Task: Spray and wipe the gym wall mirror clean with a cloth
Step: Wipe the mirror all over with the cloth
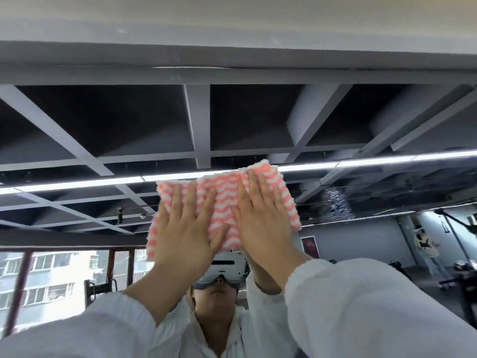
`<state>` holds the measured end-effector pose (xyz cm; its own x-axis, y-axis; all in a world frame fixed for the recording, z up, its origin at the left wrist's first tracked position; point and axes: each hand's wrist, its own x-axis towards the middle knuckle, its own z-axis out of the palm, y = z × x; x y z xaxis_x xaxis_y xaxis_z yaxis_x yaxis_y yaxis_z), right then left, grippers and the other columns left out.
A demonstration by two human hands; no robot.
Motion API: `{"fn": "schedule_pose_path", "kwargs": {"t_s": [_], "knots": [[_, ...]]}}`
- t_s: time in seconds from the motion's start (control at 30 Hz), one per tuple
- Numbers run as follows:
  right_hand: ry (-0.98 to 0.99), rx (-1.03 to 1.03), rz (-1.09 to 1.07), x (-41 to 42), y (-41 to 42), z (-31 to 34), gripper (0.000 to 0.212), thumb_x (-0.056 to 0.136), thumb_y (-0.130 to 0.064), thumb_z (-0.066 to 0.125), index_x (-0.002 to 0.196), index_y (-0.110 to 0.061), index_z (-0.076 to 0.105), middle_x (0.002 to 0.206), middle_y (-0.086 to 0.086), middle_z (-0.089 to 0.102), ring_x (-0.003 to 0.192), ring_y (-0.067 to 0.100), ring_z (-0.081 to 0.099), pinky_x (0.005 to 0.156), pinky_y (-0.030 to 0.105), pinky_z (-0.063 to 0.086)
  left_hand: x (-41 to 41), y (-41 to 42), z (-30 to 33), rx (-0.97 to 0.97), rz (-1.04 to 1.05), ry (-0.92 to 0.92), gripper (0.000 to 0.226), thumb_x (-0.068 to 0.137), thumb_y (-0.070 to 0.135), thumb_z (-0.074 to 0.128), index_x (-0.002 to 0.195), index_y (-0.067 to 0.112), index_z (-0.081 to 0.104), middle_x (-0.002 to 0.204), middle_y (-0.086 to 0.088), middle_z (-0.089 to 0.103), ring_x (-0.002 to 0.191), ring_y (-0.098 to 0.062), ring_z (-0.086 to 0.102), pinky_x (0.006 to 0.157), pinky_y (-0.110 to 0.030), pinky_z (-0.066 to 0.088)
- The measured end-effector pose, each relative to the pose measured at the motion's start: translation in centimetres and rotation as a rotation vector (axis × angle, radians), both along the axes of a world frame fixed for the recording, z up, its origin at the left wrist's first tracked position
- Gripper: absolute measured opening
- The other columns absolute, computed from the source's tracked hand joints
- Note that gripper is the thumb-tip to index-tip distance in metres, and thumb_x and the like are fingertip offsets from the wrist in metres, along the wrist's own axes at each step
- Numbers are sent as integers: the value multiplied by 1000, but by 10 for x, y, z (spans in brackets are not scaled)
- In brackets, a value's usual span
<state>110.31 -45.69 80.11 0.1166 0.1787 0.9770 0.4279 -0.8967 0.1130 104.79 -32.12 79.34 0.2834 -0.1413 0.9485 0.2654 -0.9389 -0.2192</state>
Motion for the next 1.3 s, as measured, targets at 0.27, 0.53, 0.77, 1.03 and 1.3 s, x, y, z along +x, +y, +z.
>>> {"fn": "schedule_pose_path", "kwargs": {"t_s": [0.27,0.53,0.77,1.03,1.3], "knots": [[31,157,-50,72,-124,-34,63,101,-40,10,136,-1,46,144,20,42,134,32,37,104,52,30,62,-129,-20,77,-100,73,70,73,65,-15,135,34,-28,148,-4,-30,130,-23,-35,104,-42,-26],[225,229,-22,96,-167,-49,65,79,-53,-23,138,-27,-26,155,2,-20,142,24,-22,115,48,-10,89,-176,-22,229,-65,52,55,89,51,28,139,35,43,148,-17,36,136,-38,14,113,-51,-2],[292,262,27,79,-143,-34,85,69,-57,-24,148,-27,-19,157,1,-23,143,26,-22,113,49,-14,77,-155,-10,298,-24,39,68,81,51,-14,145,30,-13,147,-7,-24,132,-32,-30,106,-48,-27],[218,116,123,46,-79,-16,70,69,-59,-24,131,-28,-36,154,0,-30,140,25,-30,113,49,-17,46,-87,1,242,99,-98,64,89,46,-5,147,21,1,157,-13,10,141,-33,-8,105,-39,-32],[141,-27,177,4,0,-7,68,95,-58,10,147,-27,-22,156,1,-26,141,28,-28,114,54,-13,6,2,-4,202,71,-136,58,96,40,17,146,10,25,149,-21,31,139,-42,20,114,-43,-7]]}}
